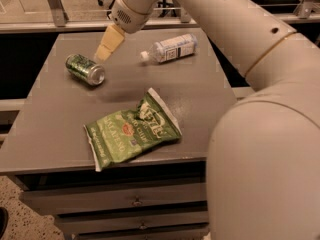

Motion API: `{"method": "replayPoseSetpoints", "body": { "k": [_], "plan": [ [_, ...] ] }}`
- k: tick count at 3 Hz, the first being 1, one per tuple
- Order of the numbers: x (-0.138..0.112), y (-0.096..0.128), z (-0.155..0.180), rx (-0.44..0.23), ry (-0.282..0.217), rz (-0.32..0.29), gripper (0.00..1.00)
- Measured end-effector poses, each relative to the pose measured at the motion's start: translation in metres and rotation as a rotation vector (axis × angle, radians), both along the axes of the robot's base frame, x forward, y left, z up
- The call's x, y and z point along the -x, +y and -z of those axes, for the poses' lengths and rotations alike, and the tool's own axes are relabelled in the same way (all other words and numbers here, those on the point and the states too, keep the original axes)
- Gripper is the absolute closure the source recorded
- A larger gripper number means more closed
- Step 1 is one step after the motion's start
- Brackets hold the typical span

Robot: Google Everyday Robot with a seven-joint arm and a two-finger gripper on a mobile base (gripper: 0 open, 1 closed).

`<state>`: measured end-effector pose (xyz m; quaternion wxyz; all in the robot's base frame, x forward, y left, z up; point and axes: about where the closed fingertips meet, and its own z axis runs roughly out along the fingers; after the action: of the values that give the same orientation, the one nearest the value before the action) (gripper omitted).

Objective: Place green can upright

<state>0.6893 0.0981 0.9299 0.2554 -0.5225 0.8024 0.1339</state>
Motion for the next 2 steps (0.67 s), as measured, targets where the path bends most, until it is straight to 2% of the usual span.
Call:
{"method": "replayPoseSetpoints", "body": {
  "k": [1, 2],
  "plan": [
    [-0.022, 0.046, 0.017, -0.057, 0.070, 0.059, 0.00],
    [-0.028, 0.068, 0.034, -0.056, 0.103, 0.107, 0.00]
  ]
}}
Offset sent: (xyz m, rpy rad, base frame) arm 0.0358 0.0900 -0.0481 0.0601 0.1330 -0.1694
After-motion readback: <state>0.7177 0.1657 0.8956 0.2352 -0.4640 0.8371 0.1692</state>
